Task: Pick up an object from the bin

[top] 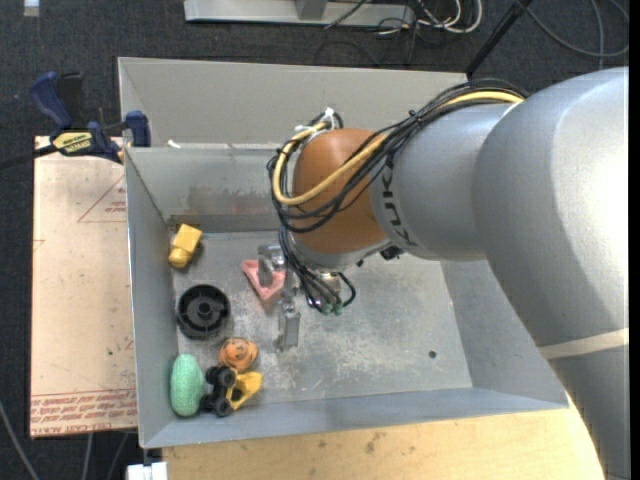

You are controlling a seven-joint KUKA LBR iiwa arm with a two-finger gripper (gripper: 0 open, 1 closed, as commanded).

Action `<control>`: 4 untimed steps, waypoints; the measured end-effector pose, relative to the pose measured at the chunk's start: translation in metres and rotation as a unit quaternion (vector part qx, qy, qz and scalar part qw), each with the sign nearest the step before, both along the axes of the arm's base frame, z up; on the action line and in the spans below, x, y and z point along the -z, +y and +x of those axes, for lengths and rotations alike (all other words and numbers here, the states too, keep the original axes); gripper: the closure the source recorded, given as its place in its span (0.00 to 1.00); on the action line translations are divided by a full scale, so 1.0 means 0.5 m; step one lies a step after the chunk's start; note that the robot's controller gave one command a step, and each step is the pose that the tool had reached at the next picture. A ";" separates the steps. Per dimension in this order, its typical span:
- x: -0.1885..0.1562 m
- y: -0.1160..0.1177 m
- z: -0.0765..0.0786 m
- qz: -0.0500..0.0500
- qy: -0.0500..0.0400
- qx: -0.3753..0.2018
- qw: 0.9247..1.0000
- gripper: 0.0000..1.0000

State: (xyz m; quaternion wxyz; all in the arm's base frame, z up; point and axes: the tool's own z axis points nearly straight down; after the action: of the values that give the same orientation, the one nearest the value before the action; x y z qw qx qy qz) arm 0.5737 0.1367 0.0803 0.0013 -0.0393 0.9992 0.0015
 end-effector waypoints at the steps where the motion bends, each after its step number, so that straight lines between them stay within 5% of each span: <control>1: -0.034 -0.013 -0.026 -0.001 0.001 0.010 1.000 0.00; 2: -0.073 -0.007 0.008 -0.001 0.001 0.004 1.000 0.00; 3: -0.097 -0.027 -0.057 -0.001 0.000 0.004 1.000 0.00; 4: -0.043 0.020 0.008 0.000 -0.001 0.010 1.000 0.00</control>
Offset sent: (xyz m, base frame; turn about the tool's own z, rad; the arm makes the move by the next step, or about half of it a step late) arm 0.0295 -0.0016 0.0523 -0.0066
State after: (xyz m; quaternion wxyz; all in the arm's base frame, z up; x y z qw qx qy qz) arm 0.5776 0.1465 0.1020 0.0024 -0.0296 0.9996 0.0013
